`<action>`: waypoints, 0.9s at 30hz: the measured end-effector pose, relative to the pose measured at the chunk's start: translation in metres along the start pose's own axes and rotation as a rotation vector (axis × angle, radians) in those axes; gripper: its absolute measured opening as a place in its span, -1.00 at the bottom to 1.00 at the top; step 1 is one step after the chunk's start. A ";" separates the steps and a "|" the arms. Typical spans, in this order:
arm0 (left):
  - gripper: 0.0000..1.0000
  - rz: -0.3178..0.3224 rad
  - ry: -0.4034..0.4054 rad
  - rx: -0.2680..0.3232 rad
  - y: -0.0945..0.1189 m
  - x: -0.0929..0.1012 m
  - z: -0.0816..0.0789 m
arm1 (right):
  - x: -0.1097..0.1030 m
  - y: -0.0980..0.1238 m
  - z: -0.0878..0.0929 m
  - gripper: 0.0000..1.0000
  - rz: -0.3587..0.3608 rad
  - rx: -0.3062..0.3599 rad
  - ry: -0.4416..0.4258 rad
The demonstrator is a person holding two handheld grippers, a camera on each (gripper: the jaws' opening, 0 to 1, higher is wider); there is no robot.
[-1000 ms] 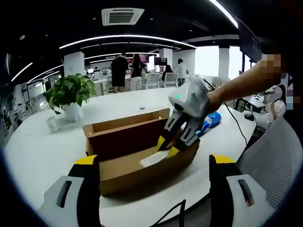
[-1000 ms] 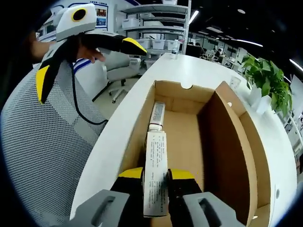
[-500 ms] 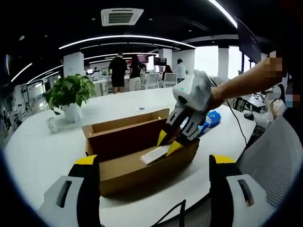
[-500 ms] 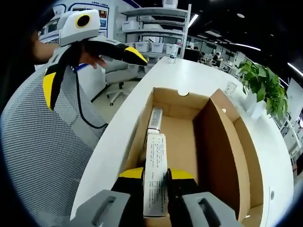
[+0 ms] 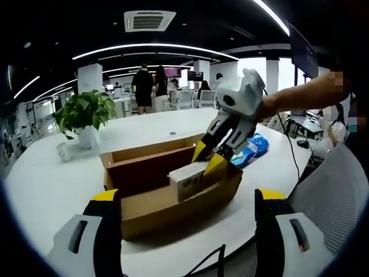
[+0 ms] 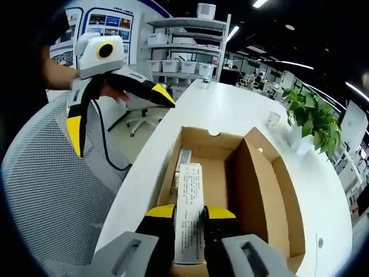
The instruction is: Operate the shoe box by opening the lid, removing the specified soft item, and placing it in the target area until the item is outside and the box remains undamaged.
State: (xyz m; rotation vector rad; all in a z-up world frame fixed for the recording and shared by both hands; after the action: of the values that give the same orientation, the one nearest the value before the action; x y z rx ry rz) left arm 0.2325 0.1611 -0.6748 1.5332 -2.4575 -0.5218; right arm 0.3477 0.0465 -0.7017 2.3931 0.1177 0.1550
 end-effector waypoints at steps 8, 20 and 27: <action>0.99 0.003 0.000 0.001 0.000 -0.001 0.001 | 0.003 0.020 -0.010 -0.72 0.008 0.015 0.009; 0.99 0.005 0.006 0.000 -0.001 0.001 0.001 | 0.014 0.063 -0.014 -0.72 0.058 0.035 0.026; 0.99 0.006 0.000 -0.002 -0.001 0.001 0.002 | 0.021 0.092 -0.011 -0.72 0.094 0.028 0.038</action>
State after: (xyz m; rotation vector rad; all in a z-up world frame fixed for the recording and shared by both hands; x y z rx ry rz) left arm 0.2323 0.1597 -0.6772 1.5242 -2.4597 -0.5232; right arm 0.3709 -0.0111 -0.6295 2.4256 0.0250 0.2440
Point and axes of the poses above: the point that each gripper's makers call its tool centre point, and the gripper's own axes: y roughly backward along the fingers, x roughly to its right, z roughly out of its underside, the point moved 5 cm from there along y, roughly backward along the fingers, and after that the axes turned 3 degrees about -y, right-handed, at the moved point
